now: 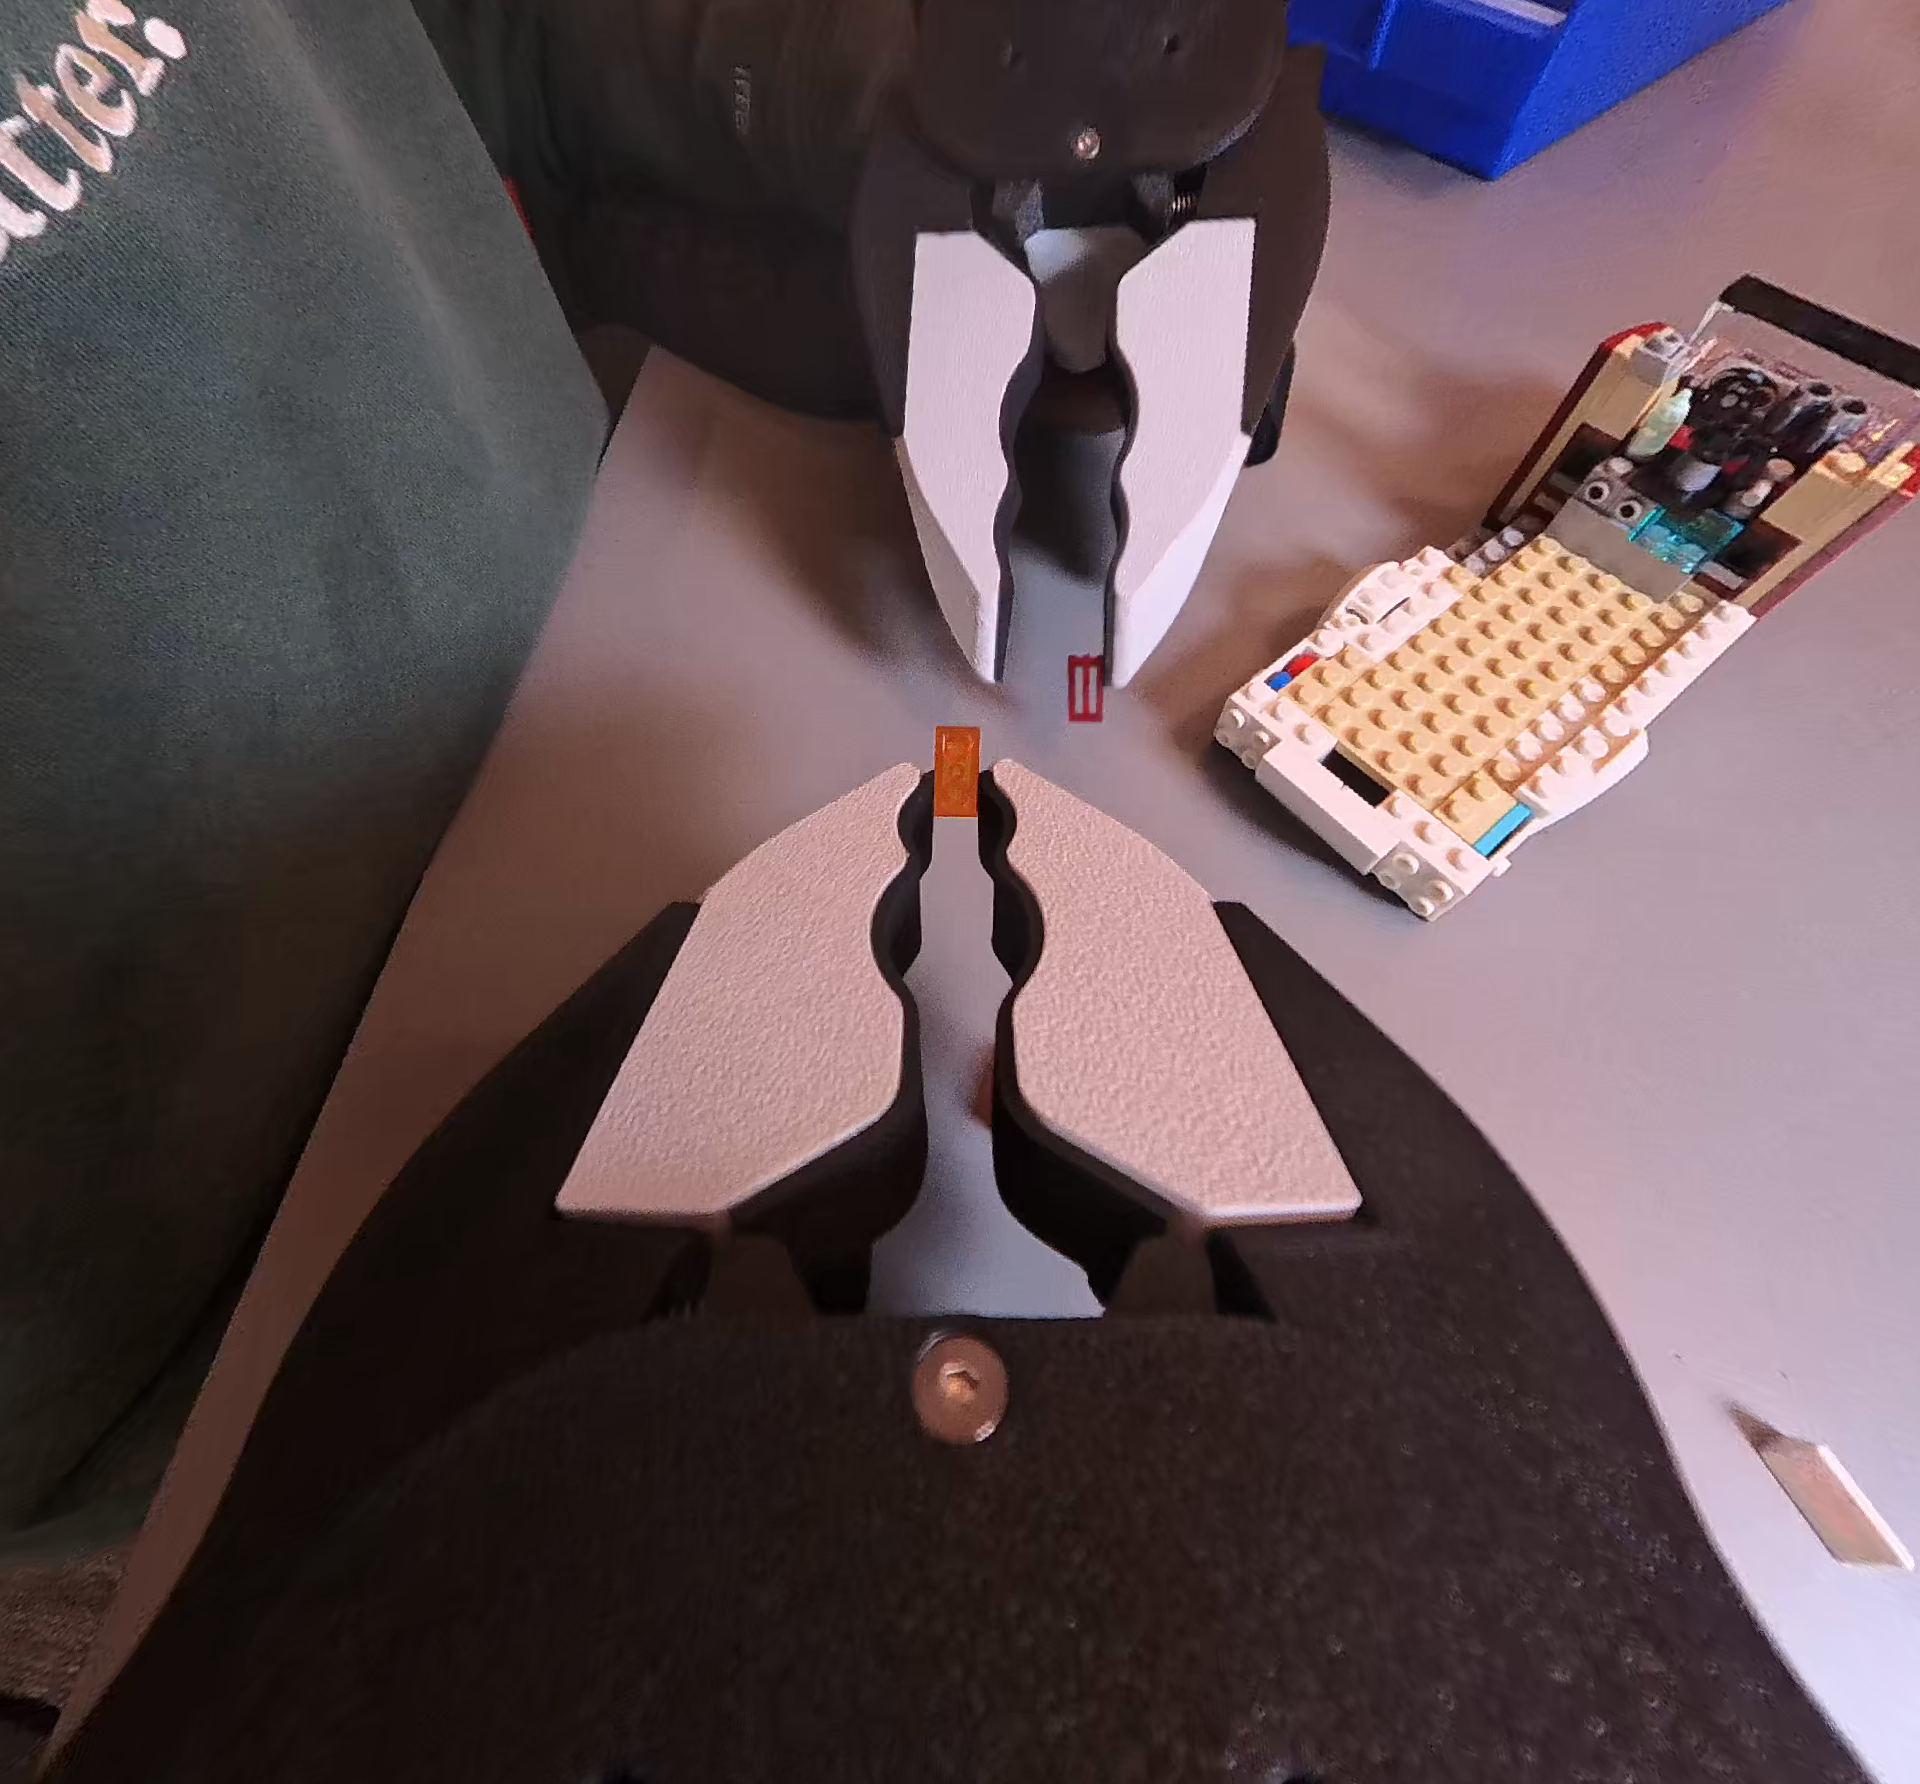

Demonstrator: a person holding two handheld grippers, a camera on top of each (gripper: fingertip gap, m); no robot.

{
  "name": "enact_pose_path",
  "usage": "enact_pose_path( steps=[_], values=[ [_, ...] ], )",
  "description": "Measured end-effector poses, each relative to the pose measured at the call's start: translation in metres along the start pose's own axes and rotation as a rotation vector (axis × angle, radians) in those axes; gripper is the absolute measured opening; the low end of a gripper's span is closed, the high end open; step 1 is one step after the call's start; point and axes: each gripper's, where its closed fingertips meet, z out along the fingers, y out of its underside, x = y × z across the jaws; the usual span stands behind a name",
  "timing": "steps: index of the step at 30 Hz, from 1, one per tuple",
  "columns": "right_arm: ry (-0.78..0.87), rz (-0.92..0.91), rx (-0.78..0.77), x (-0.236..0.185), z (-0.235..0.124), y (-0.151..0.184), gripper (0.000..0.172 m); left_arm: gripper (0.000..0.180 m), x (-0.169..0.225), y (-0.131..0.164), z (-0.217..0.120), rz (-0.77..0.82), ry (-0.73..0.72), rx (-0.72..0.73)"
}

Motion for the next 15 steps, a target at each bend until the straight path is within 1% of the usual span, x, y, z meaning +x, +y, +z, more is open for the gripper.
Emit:
enact_pose_path(
  steps=[3, 11, 15],
  values=[
    [0.013, 0.014, -0.008, 0.004, -0.003, 0.003, 0.008, 0.027, -0.002, -0.004, -0.003, -0.019, -0.002, 0.032],
    [0.092, 0.021, -0.057, 0.017, 0.000, 0.013, 0.008, 0.037, 0.002, -0.003, 0.001, -0.007, 0.021, 0.031],
    [0.117, 0.024, -0.076, 0.021, 0.002, 0.017, 0.008, 0.051, 0.013, -0.006, 0.007, 0.027, 0.057, 0.027]
  ],
)
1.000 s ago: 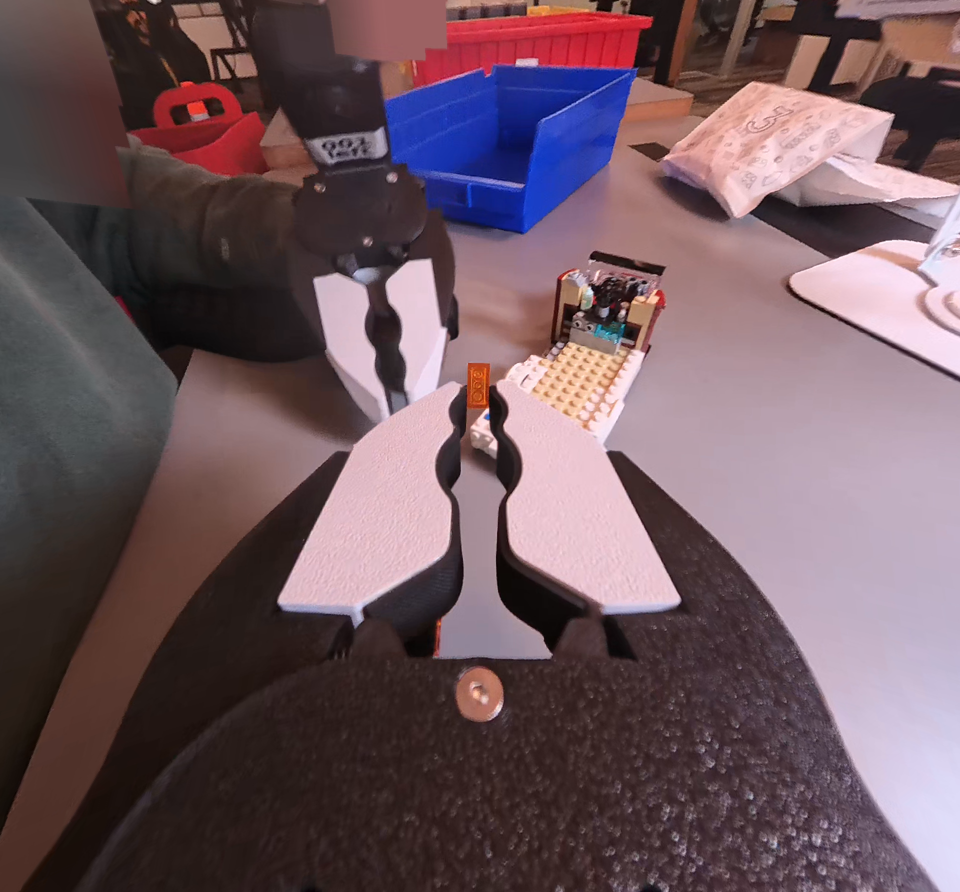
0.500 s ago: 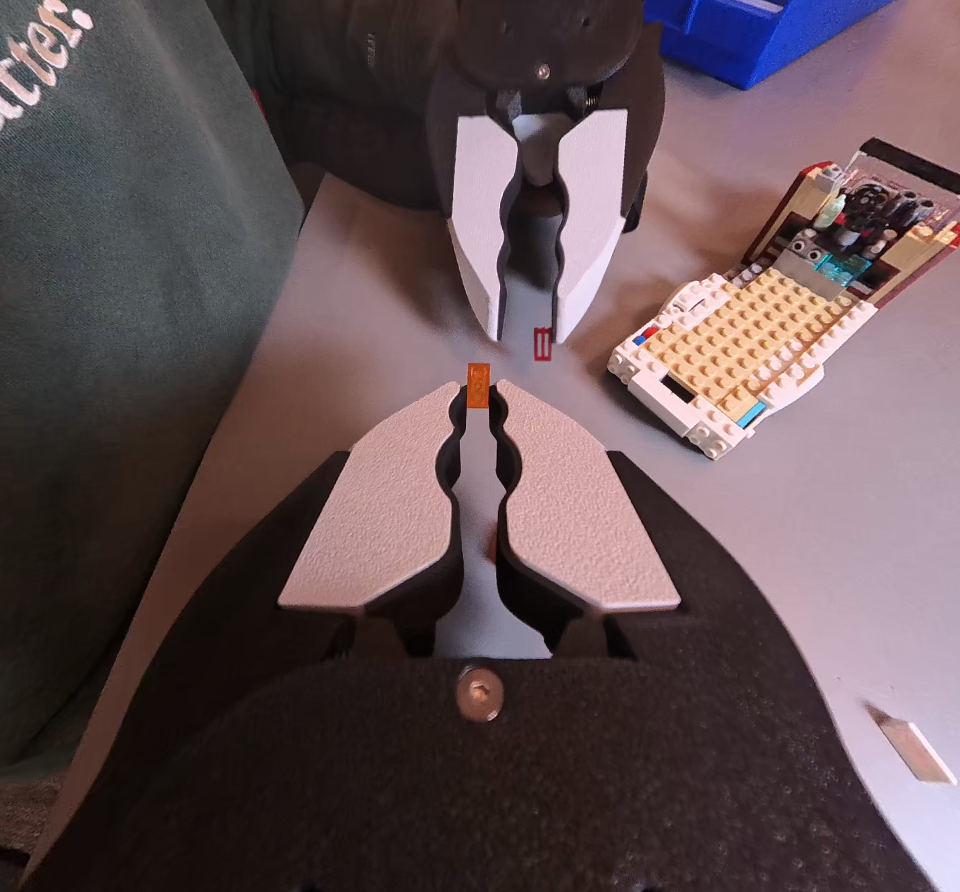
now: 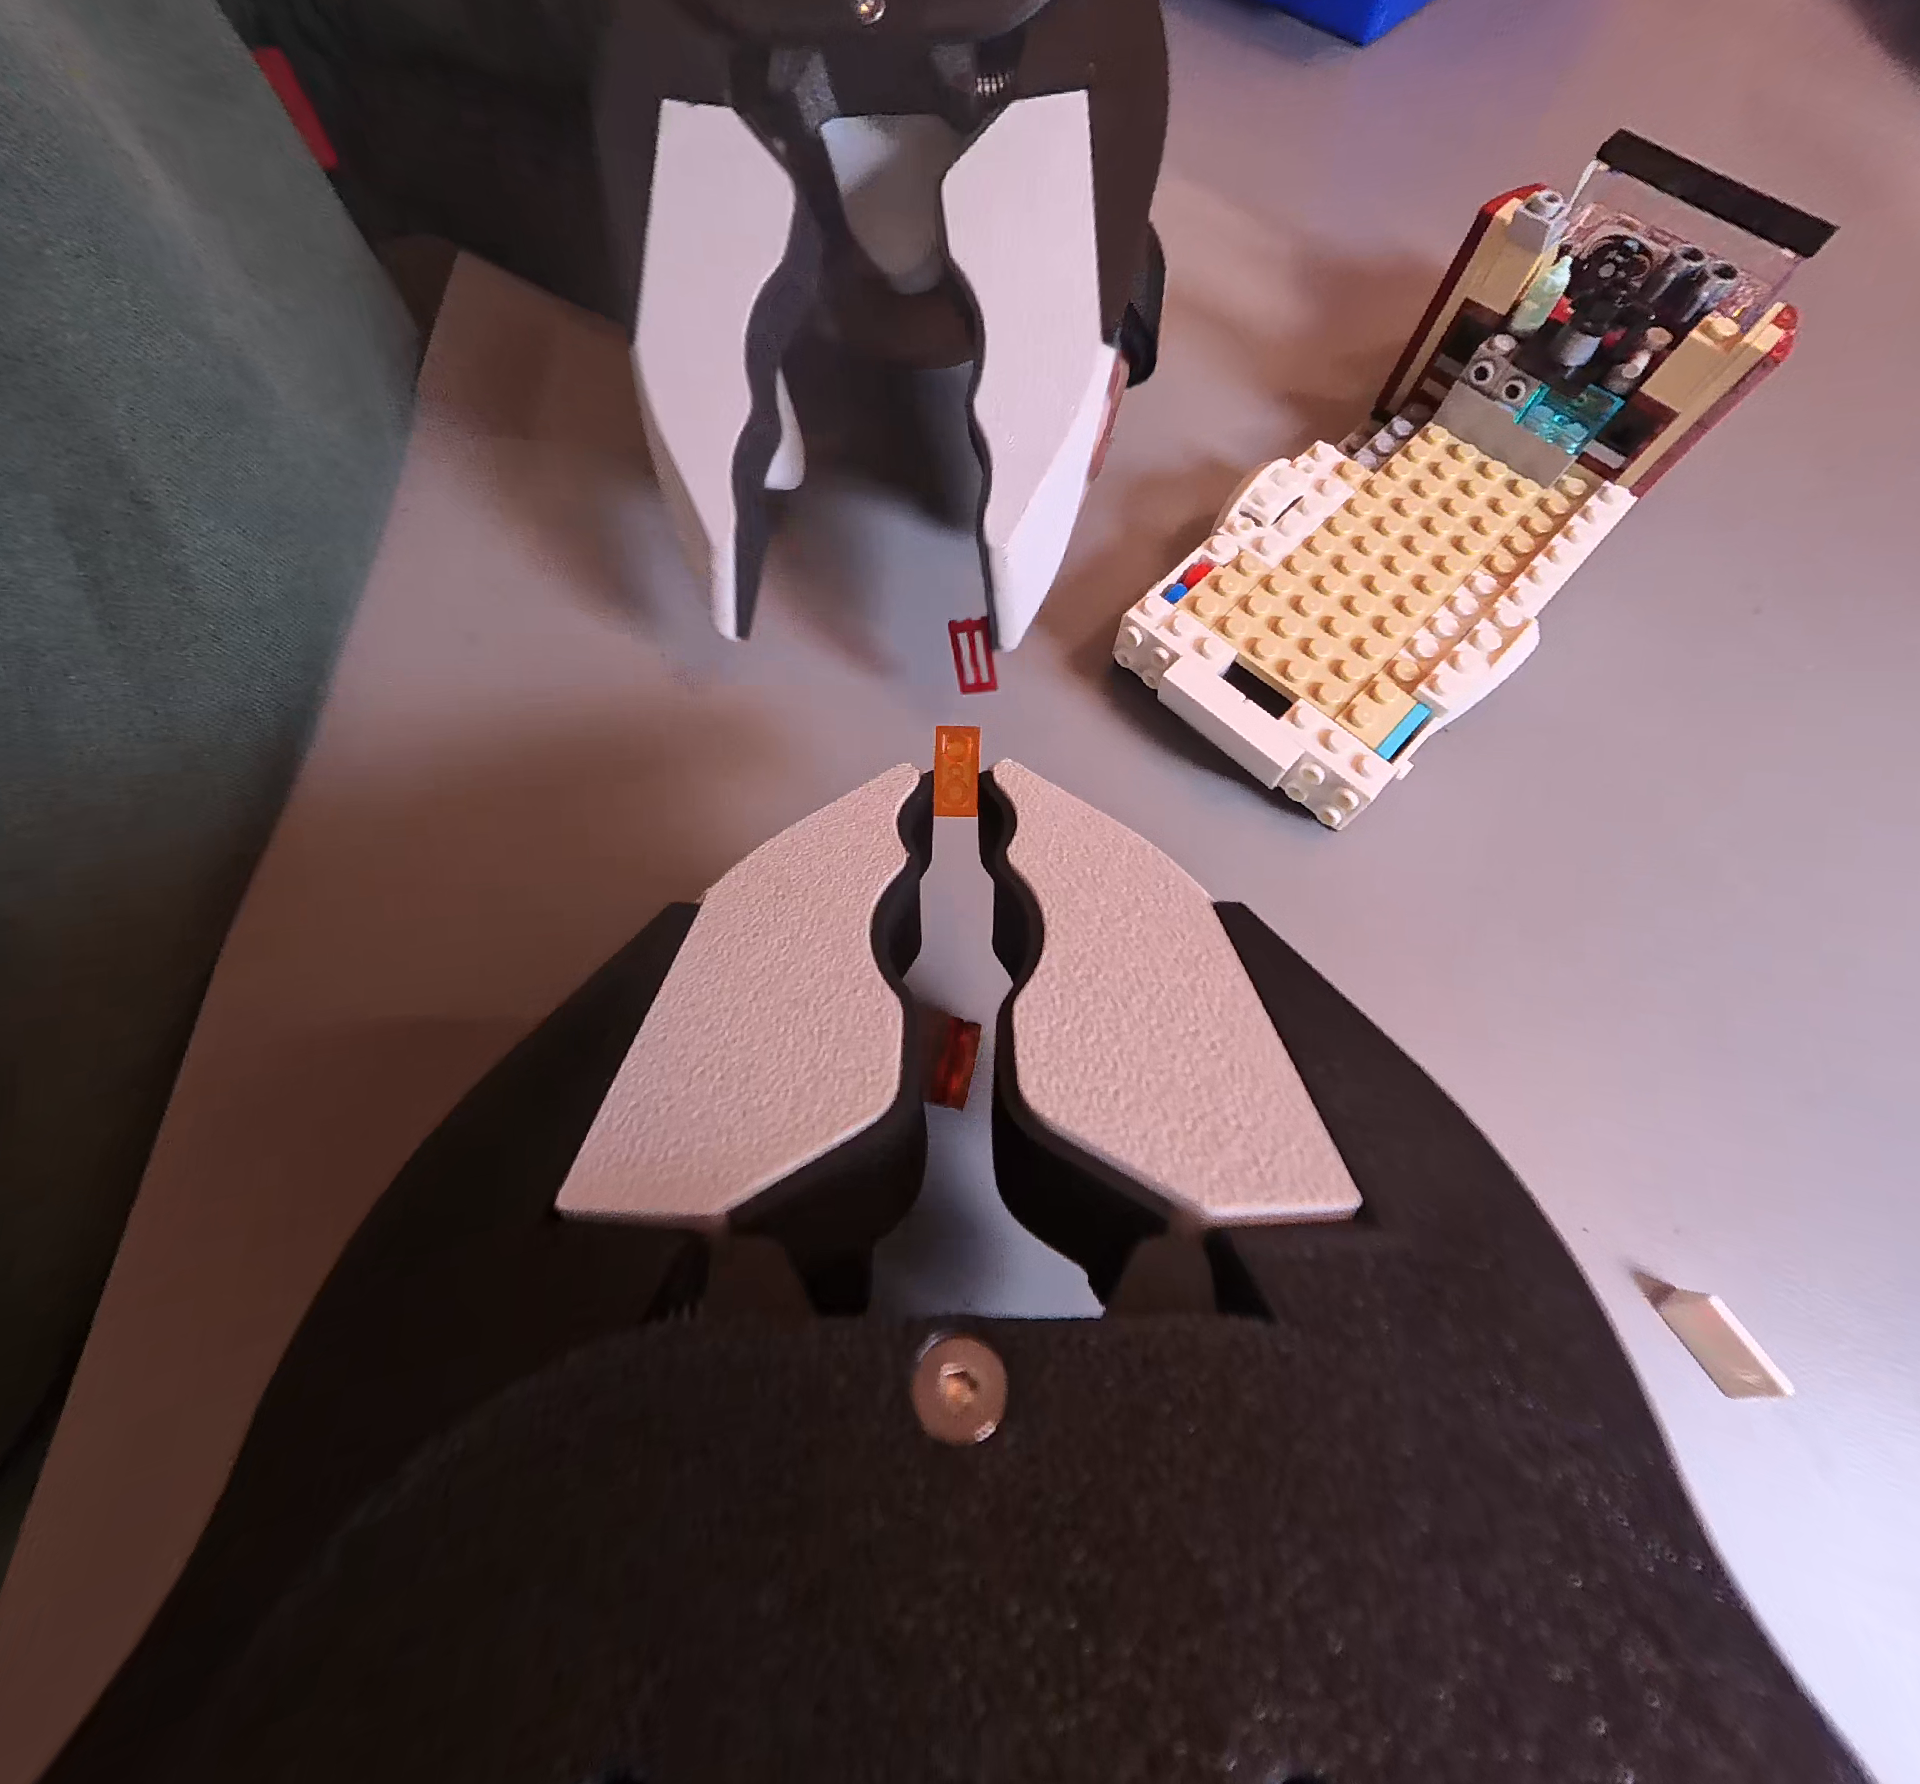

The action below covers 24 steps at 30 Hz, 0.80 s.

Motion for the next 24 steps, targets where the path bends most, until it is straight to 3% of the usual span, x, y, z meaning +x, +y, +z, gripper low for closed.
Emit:
enact_pose_path(
  steps=[12, 16, 24],
  values=[
    [0.048, -0.029, -0.034, 0.001, 0.009, 0.002, 0.008, 0.054, -0.003, -0.025, 0.002, -0.060, -0.012, 0.122],
    [0.075, -0.009, 0.013, 0.008, -0.001, -0.005, 0.008, 0.041, -0.019, -0.020, -0.005, -0.062, -0.095, 0.099],
    [0.045, -0.072, 0.043, -0.005, 0.008, -0.013, 0.008, 0.023, -0.013, -0.023, 0.002, -0.087, -0.060, 0.107]
  ],
)
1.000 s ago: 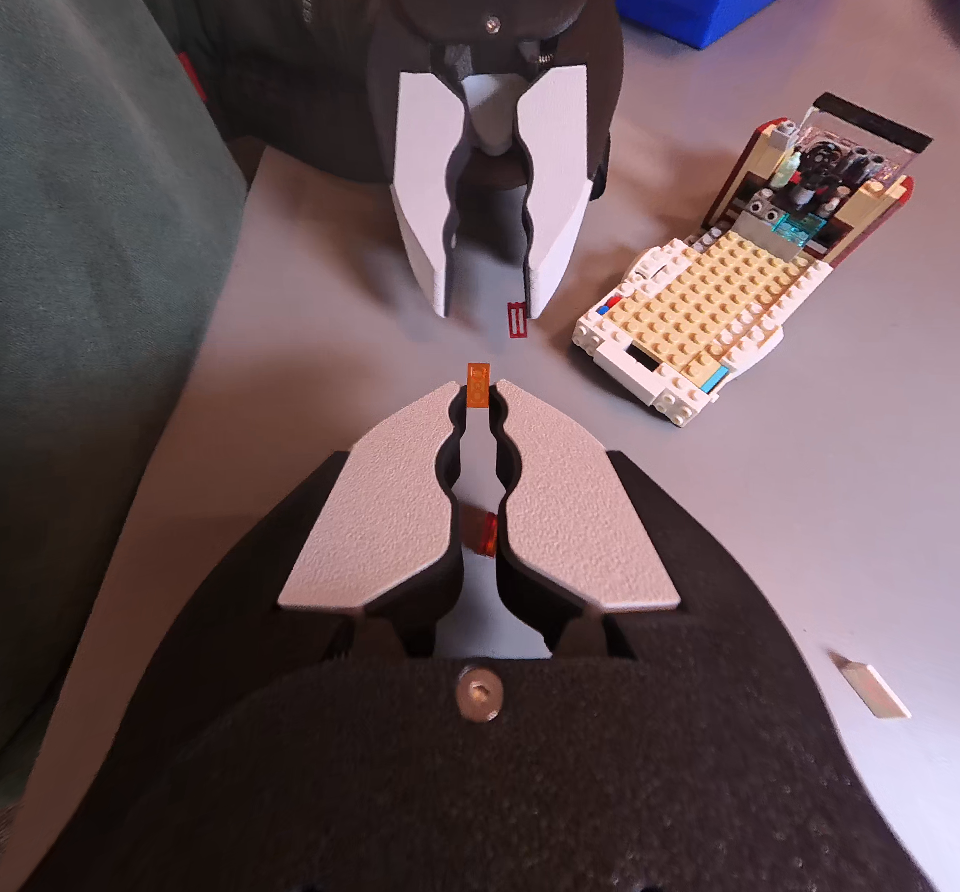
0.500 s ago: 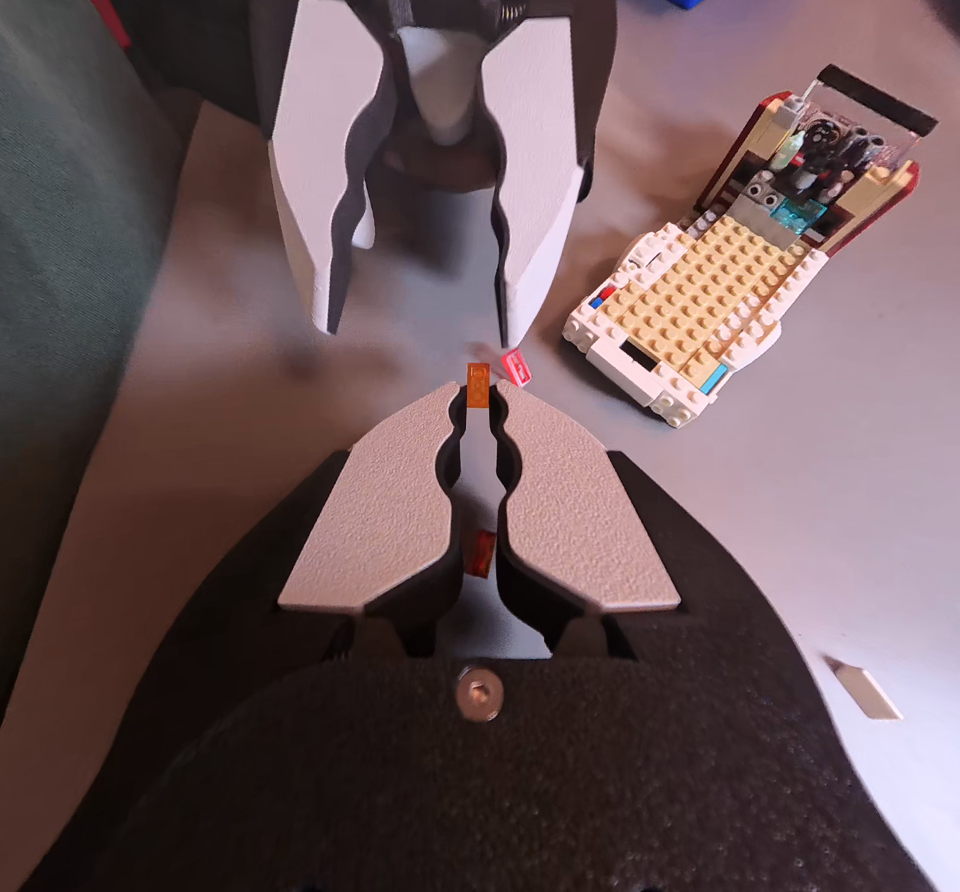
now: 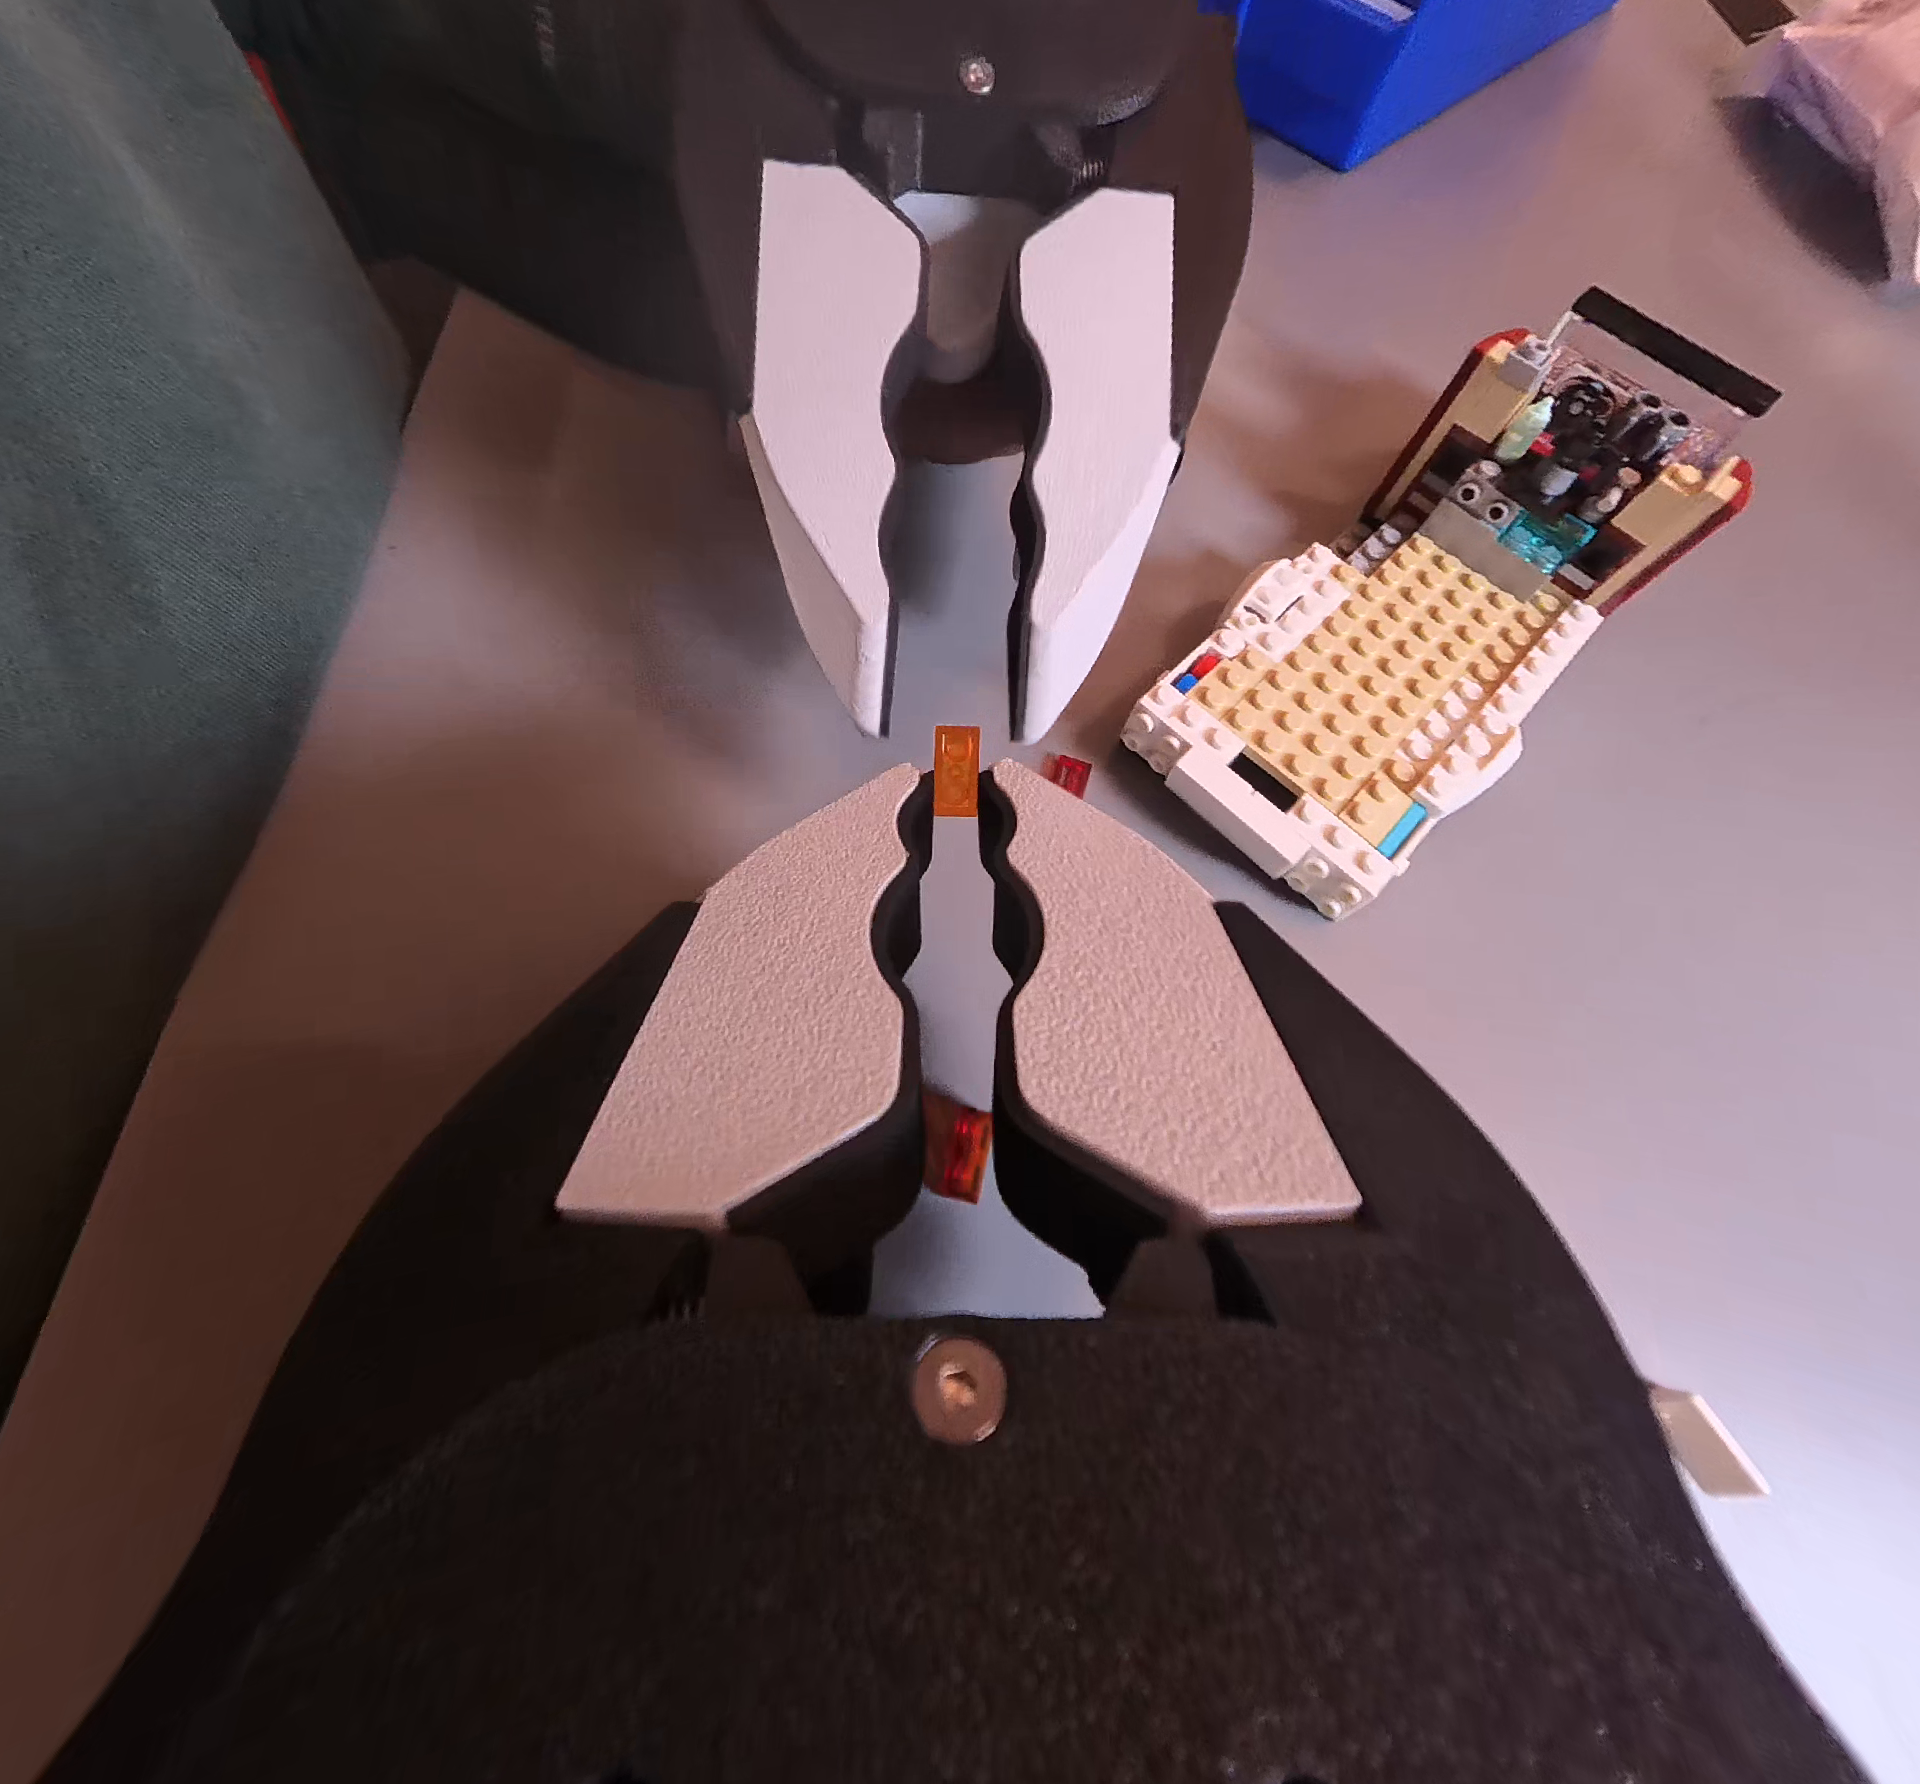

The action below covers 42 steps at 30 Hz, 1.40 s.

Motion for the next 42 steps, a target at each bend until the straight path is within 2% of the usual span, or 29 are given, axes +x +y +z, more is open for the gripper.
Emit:
enact_pose_path(
  steps=[4, 7, 11, 16, 20, 22, 24, 25, 26, 29, 31, 33, 42],
  values=[
    [0.004, -0.033, -0.017, -0.004, 0.004, 0.001, 0.008, 0.008, 0.003, 0.004, 0.003, 0.007, 0.004, -0.025],
    [0.012, -0.040, -0.007, -0.004, 0.004, -0.001, 0.009, 0.008, 0.003, 0.002, 0.002, 0.000, 0.005, -0.026],
    [0.045, -0.035, -0.064, 0.007, -0.006, 0.006, 0.023, 0.008, -0.006, 0.002, -0.011, 0.047, -0.041, -0.058],
    [-0.012, 0.044, -0.300, 0.008, -0.025, 0.044, 0.035, 0.008, -0.045, 0.002, -0.061, 0.076, -0.247, -0.086],
    [-0.046, 0.083, -0.431, 0.003, -0.031, 0.064, 0.036, 0.008, -0.087, 0.002, -0.125, 0.135, -0.544, -0.160],
    [-0.046, 0.094, -0.438, 0.003, -0.031, 0.065, 0.031, 0.008, -0.102, -0.001, -0.162, 0.117, -0.678, -0.151],
    [-0.039, 0.099, -0.449, 0.005, -0.031, 0.065, 0.024, 0.008, -0.106, -0.006, -0.188, 0.085, -0.736, -0.089],
    [-0.037, 0.106, -0.454, 0.006, -0.031, 0.065, 0.016, 0.008, -0.105, -0.009, -0.194, 0.073, -0.740, -0.050],
    [-0.043, 0.111, -0.459, 0.006, -0.031, 0.066, 0.007, 0.008, -0.103, -0.011, -0.198, 0.065, -0.732, -0.019],
    [-0.003, 0.049, -0.453, 0.012, -0.029, 0.064, 0.006, 0.008, -0.107, -0.006, -0.200, 0.068, -0.746, -0.020],
    [0.075, 0.000, -0.393, 0.028, -0.023, 0.054, 0.006, 0.008, -0.114, -0.001, -0.197, 0.070, -0.767, -0.050],
    [0.068, 0.006, -0.347, 0.032, -0.016, 0.045, 0.006, 0.008, -0.123, 0.006, -0.190, 0.047, -0.776, -0.074],
    [0.089, -0.053, -0.286, 0.035, 0.004, 0.035, 0.007, 0.013, -0.178, 0.083, -0.146, -0.166, -0.834, -0.378]
  ],
)
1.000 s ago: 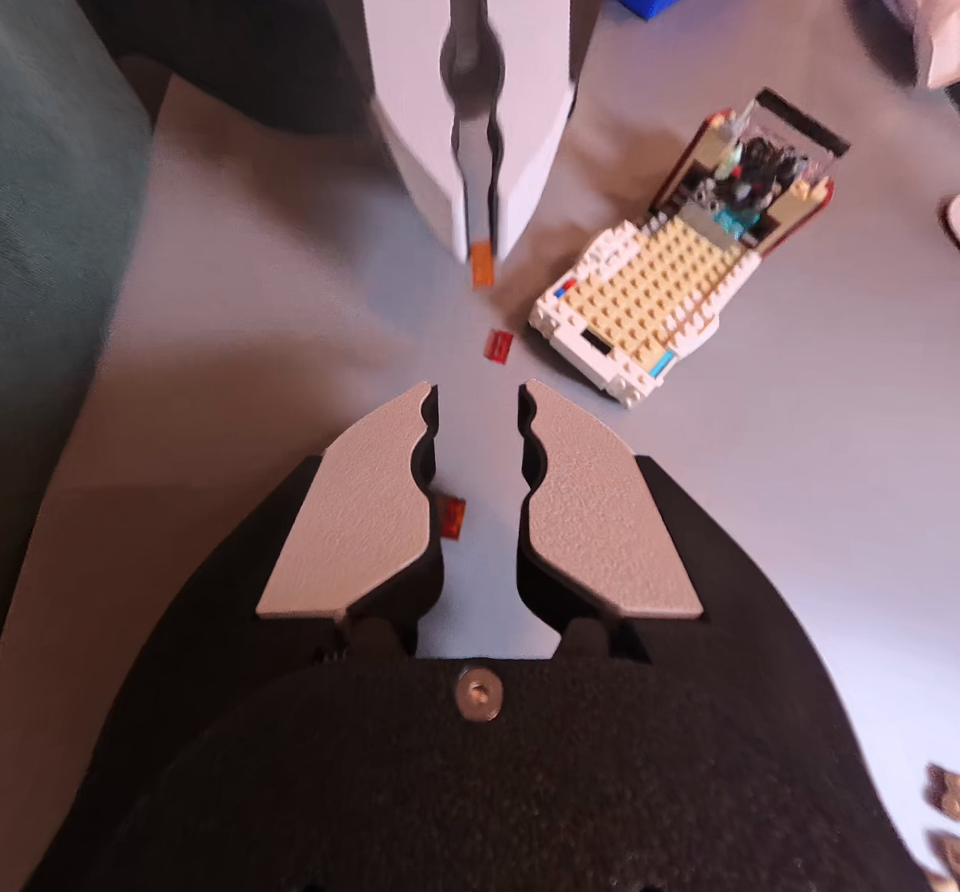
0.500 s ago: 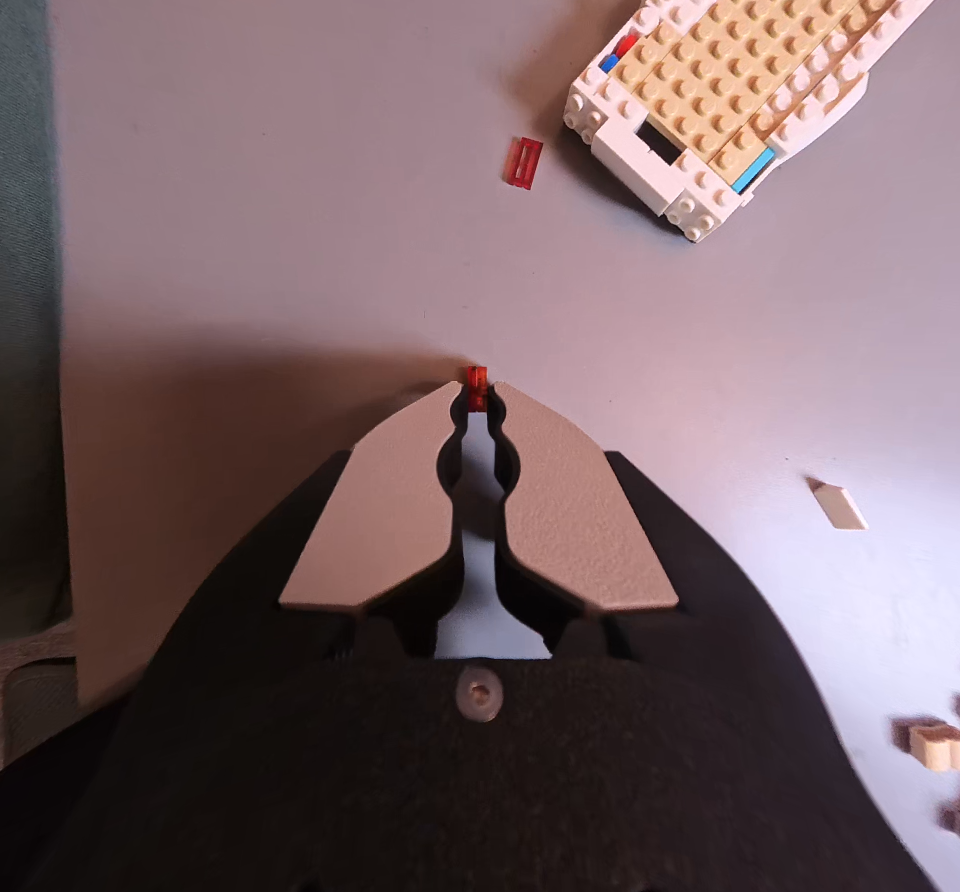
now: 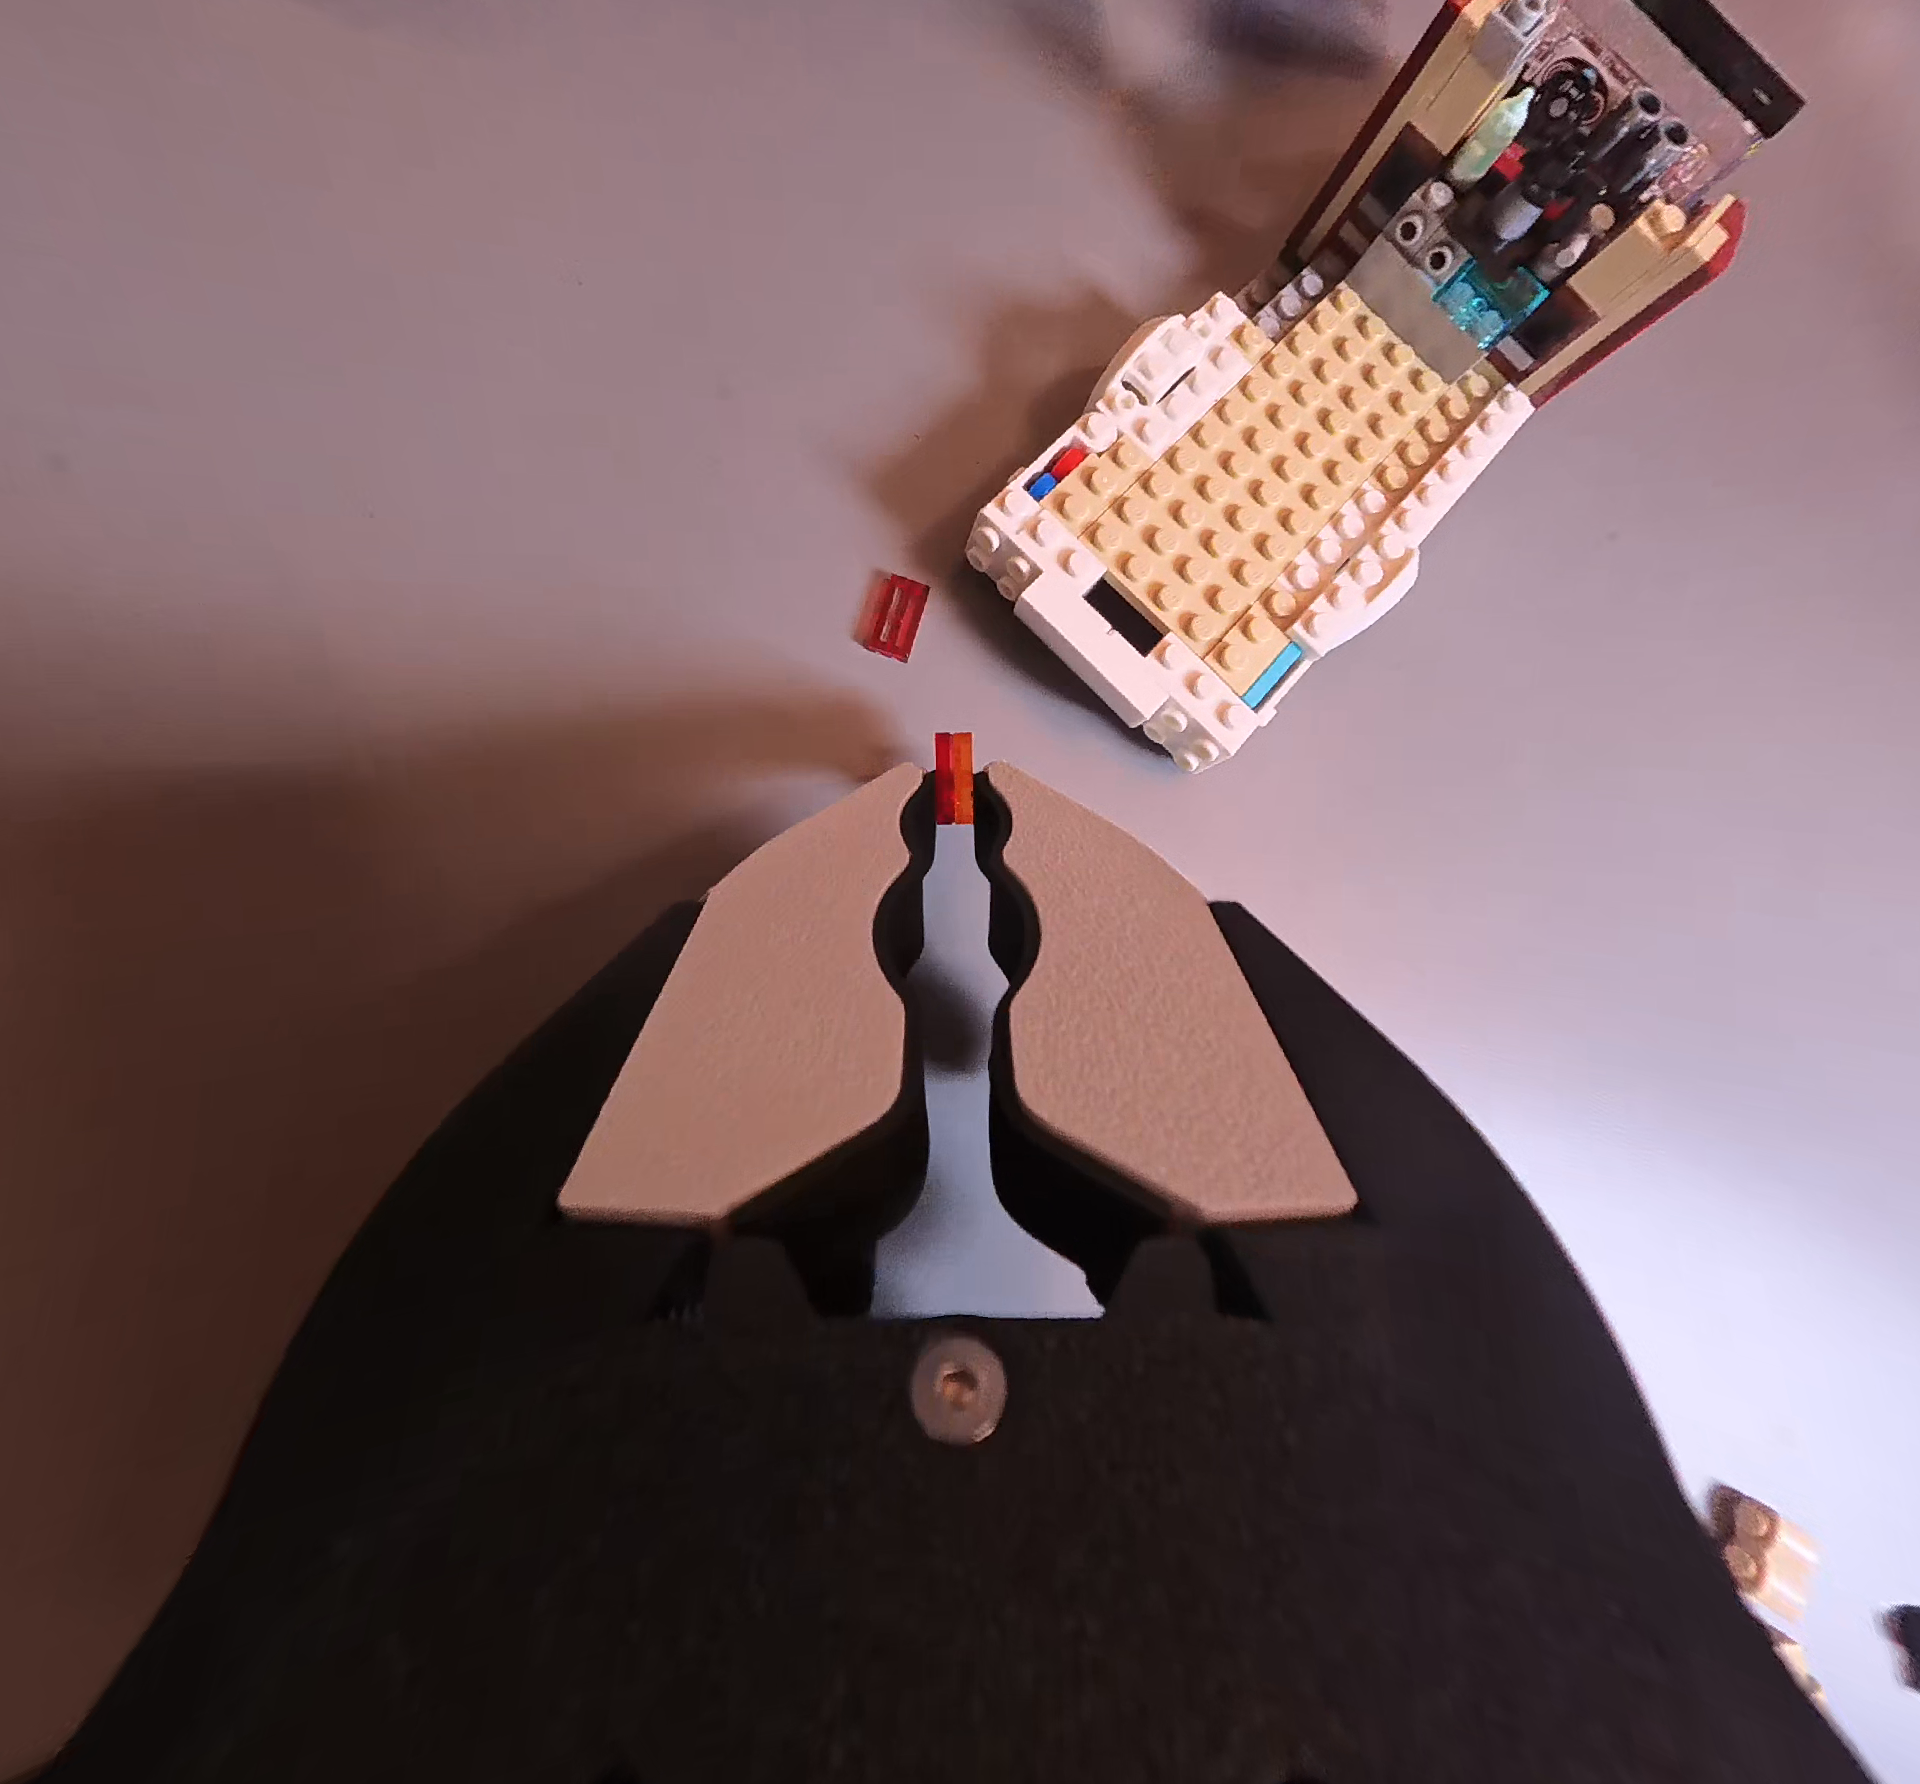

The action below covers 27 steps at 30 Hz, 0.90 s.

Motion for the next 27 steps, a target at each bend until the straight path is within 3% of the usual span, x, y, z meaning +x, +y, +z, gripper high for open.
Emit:
enact_pose_path(
  steps=[5, 10, 14, 18, 21, 27],
  values=[
    [0.017, 0.024, 0.056, 0.003, -0.004, -0.006, 0.007, 0.021, 0.001, 0.015, 0.021, -0.070, 0.042, -0.063],
    [0.037, 0.047, 0.094, 0.008, -0.010, -0.009, 0.007, 0.059, 0.007, 0.017, 0.013, -0.109, 0.121, -0.061],
    [0.077, 0.075, 0.164, 0.015, -0.019, -0.017, 0.007, 0.036, 0.026, -0.006, -0.016, 0.002, 0.197, 0.066],
    [0.080, 0.108, 0.309, 0.016, -0.030, -0.037, 0.007, 0.015, 0.094, -0.048, -0.057, 0.022, 0.496, 0.310],
    [0.064, 0.103, 0.427, 0.010, -0.035, -0.056, 0.007, 0.015, 0.140, -0.073, -0.071, -0.026, 0.643, 0.412],
    [0.053, 0.097, 0.550, -0.003, -0.038, -0.076, 0.007, 0.015, 0.185, -0.090, -0.079, 0.049, 0.747, 0.494]
  ],
)
